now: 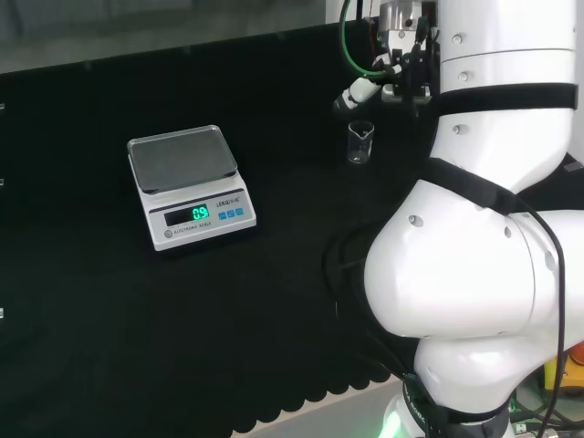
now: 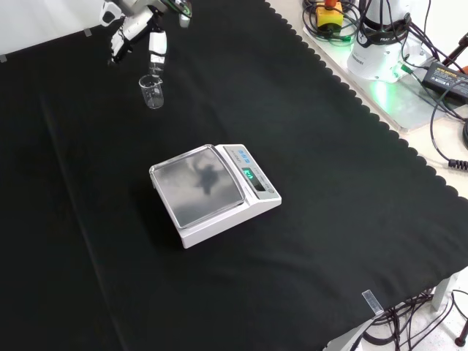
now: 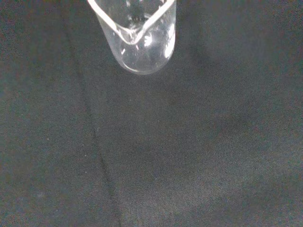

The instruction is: Pick up the beaker.

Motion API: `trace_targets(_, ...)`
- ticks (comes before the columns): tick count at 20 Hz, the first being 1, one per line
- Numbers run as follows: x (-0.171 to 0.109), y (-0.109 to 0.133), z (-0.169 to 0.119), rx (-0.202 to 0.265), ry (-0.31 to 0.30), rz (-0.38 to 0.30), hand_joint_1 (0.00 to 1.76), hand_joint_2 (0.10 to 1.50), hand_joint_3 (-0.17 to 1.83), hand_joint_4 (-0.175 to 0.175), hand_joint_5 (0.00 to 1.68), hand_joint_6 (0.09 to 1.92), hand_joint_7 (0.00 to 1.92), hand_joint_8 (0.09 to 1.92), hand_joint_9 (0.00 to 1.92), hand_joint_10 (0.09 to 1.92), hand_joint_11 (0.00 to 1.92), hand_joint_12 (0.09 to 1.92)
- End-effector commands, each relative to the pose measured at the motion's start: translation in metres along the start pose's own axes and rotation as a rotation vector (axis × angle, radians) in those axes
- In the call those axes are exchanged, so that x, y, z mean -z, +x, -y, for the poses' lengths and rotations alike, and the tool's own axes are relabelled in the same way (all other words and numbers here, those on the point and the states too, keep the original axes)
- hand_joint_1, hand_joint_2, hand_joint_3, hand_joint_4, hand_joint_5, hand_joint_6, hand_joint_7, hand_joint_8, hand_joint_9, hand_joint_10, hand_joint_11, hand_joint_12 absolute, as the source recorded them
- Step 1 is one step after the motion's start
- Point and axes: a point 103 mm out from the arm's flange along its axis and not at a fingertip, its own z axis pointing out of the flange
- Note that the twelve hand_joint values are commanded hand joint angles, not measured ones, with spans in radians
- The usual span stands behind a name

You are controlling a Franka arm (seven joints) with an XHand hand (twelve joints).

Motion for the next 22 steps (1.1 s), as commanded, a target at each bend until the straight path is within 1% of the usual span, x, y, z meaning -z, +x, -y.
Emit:
trace_targets(1, -0.015, 0.002, -0.015, -0.023, 0.037, -0.009, 0.41, 0.74, -0.05, -0.074, 0.32, 0.09, 0.06, 0.75, 0.00, 0.75, 0.13, 1.52)
trace_targets(5, -0.024, 0.003, -0.020, -0.035, 0.060, -0.011, 0.41, 0.74, -0.05, -0.074, 0.32, 0.09, 0.06, 0.75, 0.00, 0.75, 0.13, 1.52)
trace_targets(13, -0.039, 0.007, -0.024, -0.036, 0.087, -0.005, 0.42, 0.74, -0.05, -0.074, 0.32, 0.09, 0.06, 0.75, 0.00, 0.76, 0.13, 1.52)
trace_targets(16, -0.042, 0.010, -0.025, -0.037, 0.080, 0.006, 0.46, 0.75, -0.03, -0.075, 0.33, 0.09, 0.08, 0.76, 0.00, 0.83, 0.18, 1.50)
trace_targets(19, -0.042, 0.013, -0.024, -0.040, 0.066, 0.019, 0.54, 0.79, -0.02, -0.079, 0.38, 0.09, 0.17, 0.79, 0.15, 0.87, 0.34, 1.41)
trace_targets(22, -0.041, 0.016, -0.024, -0.043, 0.049, 0.033, 0.62, 0.81, 0.00, -0.085, 0.46, 0.09, 0.32, 0.79, 0.36, 0.81, 0.51, 1.32)
